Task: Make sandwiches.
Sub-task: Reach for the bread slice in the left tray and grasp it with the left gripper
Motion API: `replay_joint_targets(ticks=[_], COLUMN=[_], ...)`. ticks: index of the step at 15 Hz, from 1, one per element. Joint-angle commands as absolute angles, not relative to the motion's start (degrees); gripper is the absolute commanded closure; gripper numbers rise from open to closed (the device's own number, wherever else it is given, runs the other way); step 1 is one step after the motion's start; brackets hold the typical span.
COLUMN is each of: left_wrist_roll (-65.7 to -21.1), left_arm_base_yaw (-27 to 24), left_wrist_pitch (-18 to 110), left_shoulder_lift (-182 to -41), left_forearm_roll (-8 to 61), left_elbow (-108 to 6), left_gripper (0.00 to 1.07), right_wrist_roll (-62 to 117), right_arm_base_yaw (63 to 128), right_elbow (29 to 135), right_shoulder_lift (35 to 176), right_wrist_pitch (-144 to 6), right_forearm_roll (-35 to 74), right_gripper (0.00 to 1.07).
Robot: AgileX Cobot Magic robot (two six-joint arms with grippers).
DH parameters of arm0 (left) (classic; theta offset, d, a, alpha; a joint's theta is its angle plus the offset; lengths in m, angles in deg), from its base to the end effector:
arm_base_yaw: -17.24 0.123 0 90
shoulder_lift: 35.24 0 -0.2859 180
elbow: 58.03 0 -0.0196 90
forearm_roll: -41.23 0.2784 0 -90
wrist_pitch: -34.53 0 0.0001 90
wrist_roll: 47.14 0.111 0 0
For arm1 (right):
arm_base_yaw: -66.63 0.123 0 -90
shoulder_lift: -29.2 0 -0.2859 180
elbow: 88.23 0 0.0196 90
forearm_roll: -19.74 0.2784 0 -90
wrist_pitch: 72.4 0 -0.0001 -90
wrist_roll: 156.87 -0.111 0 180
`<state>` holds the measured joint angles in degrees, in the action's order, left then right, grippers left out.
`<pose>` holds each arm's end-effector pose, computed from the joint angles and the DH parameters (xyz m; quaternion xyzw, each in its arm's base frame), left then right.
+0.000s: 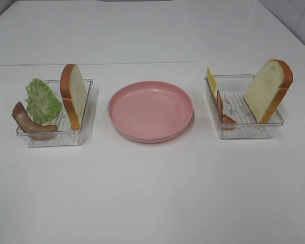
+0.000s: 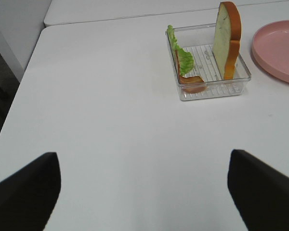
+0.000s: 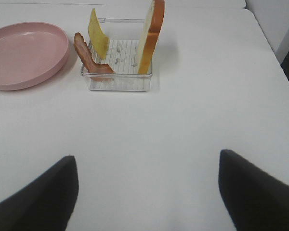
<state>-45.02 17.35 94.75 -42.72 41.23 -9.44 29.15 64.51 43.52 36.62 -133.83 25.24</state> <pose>0.0361 0.0001 0.2826 0.0149 0.8493 0.0103 0.5277 0.0342 0.0081 0.2828 -0.0314 0.8515 0.0108 0.5232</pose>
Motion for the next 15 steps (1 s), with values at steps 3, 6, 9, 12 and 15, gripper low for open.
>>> replay_joint_targets(ticks=[3, 6, 9, 12, 15], left_wrist_roll=[-45.0, -45.0, -45.0, -45.0, -45.0], left_arm_base_yaw=[17.4, 17.4, 17.4, 17.4, 17.4], left_wrist_pitch=[94.4, 94.4, 94.4, 94.4, 94.3], left_shoulder_lift=[-41.5, -41.5, -41.5, -41.5, -41.6], left_forearm_roll=[41.2, 41.2, 41.2, 41.2, 41.2], left_elbow=[-9.4, -9.4, -9.4, -9.4, -9.4], left_gripper=[0.17, 0.17, 0.17, 0.17, 0.17], right_wrist_roll=[29.5, 29.5, 29.5, 29.5, 29.5], right_arm_base_yaw=[64.1, 64.1, 64.1, 64.1, 64.1], right_elbow=[43.5, 43.5, 43.5, 43.5, 43.5], right_shoulder_lift=[35.8, 35.8, 35.8, 35.8, 35.8], right_wrist_pitch=[-133.3, -133.3, -133.3, -133.3, -133.3], right_forearm_roll=[25.3, 25.3, 25.3, 25.3, 25.3], right_gripper=[0.31, 0.31, 0.31, 0.31, 0.31])
